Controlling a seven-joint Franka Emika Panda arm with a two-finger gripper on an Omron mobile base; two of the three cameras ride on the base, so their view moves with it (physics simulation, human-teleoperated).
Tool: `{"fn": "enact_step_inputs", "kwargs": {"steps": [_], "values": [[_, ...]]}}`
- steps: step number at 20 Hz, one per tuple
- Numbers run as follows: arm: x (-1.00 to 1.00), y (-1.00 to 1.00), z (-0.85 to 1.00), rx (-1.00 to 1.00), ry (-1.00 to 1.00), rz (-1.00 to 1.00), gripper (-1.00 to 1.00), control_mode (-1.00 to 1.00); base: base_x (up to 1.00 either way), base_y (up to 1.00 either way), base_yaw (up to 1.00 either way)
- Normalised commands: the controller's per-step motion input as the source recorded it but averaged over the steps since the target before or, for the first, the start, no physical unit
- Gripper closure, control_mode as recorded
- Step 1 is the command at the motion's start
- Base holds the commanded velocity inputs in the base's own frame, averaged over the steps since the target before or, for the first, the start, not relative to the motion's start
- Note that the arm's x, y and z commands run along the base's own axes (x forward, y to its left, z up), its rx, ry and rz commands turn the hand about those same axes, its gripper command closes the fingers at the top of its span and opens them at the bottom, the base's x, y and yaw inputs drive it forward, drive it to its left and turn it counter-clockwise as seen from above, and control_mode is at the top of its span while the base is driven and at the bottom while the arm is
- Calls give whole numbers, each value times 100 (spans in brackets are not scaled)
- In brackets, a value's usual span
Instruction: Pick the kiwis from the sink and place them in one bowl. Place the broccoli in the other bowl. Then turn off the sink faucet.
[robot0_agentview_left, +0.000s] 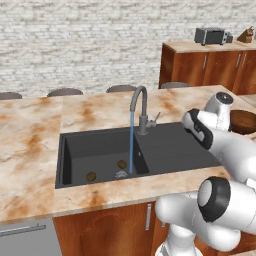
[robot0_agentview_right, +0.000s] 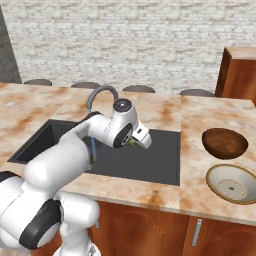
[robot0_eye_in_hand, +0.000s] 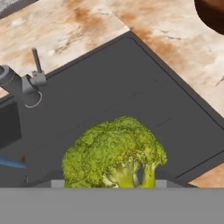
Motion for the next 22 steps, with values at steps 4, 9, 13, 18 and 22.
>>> {"fn": "enact_step_inputs", "kwargs": {"steps": [4, 9, 13, 18, 22], "values": [[13, -52, 10, 7, 14, -4, 100, -100, 0, 0, 0], [8, -55, 9, 6, 7, -1, 100, -100, 0, 0, 0], [11, -34, 0, 5, 0, 0, 100, -100, 0, 0, 0], [14, -29, 0, 5, 0, 0, 100, -100, 0, 0, 0], [13, -27, 0, 3, 0, 0, 100, -100, 0, 0, 0]]}}
